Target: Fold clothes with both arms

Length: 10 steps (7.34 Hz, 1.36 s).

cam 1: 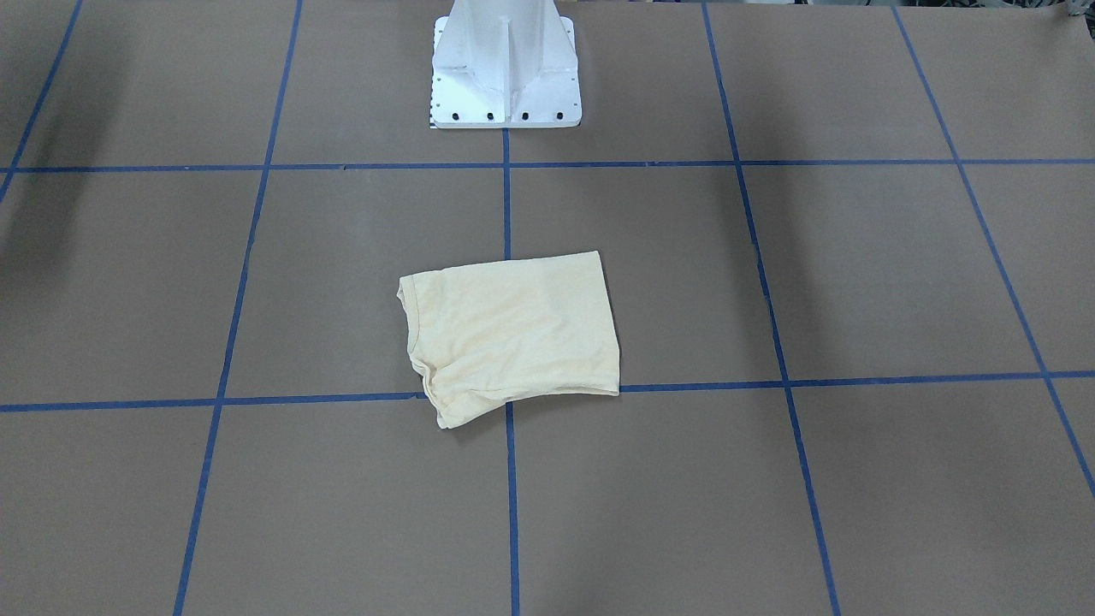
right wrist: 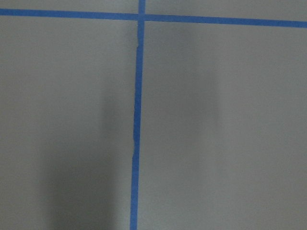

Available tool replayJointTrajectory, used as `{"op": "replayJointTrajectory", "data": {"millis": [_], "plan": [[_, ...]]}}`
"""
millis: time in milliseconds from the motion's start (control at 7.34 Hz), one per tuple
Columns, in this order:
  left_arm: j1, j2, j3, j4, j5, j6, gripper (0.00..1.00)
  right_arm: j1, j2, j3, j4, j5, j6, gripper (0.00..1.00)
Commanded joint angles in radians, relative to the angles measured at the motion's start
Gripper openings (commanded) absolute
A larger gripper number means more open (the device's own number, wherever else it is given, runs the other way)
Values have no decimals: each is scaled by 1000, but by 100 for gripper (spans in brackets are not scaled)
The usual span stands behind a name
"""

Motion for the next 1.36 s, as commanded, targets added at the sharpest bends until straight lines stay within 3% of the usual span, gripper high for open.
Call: {"op": "replayJointTrajectory", "data": {"millis": [0,136,409,817,1226], "plan": [[-10,2,-18,96,-15,3,100,16,16,86,-173,20,-66,100],[-10,19,-12,97,-15,-1,100,71,27,126,-262,22,-121,100],[-7,21,-3,135,-91,-99,100,70,27,131,-258,22,-124,100],[31,45,19,126,-95,-136,100,70,21,118,-254,23,-125,100],[146,63,4,169,-104,-122,100,70,19,104,-257,22,-127,100]]}}
